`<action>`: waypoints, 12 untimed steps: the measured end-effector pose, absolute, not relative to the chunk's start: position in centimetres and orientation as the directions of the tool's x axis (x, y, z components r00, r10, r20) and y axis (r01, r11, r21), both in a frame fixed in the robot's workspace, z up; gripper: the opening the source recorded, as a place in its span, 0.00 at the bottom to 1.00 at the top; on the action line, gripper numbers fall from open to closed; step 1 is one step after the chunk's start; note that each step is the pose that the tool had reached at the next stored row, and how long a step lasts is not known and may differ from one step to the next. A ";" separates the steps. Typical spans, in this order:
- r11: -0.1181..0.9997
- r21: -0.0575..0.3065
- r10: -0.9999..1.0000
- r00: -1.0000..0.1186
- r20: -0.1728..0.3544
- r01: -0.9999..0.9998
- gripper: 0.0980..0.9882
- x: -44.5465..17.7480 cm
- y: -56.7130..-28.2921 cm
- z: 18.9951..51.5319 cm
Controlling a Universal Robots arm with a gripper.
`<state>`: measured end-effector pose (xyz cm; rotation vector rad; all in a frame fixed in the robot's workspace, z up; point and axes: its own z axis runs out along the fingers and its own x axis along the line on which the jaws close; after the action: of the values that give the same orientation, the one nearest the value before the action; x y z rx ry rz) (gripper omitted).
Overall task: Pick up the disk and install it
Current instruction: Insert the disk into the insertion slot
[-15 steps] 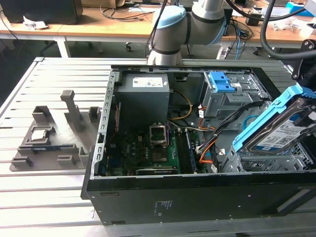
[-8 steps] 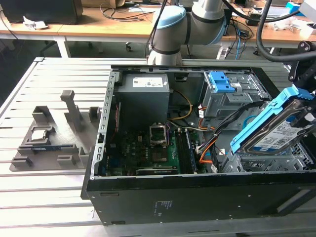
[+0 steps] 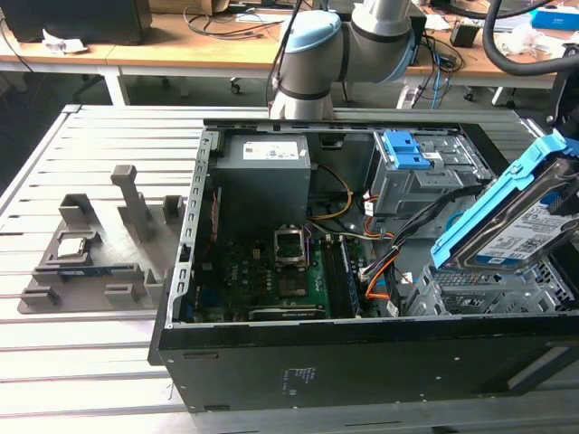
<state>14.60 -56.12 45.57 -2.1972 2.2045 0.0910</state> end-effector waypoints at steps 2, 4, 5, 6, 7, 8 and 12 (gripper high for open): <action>0.003 0.018 -0.998 -0.004 -0.061 -1.000 0.30 14.5 -56.1 45.8; 0.002 0.018 -0.998 -0.004 -0.061 -1.000 0.30 14.5 -56.1 45.8; 0.003 0.018 -0.998 -0.004 -0.061 -1.000 0.30 14.5 -56.1 45.8; 0.003 0.018 -0.998 -0.004 -0.061 -1.000 0.30 14.5 -56.1 45.8; 0.003 0.016 -0.998 -0.004 -0.061 -1.000 0.30 14.5 -56.1 45.8; 0.003 0.009 -0.998 -0.004 -0.061 -1.000 0.30 14.5 -56.1 45.8; 0.003 -0.022 -0.998 -0.001 -0.061 -1.000 0.30 14.5 -56.1 45.7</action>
<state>14.49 -56.11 45.72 -2.1772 2.1816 0.0421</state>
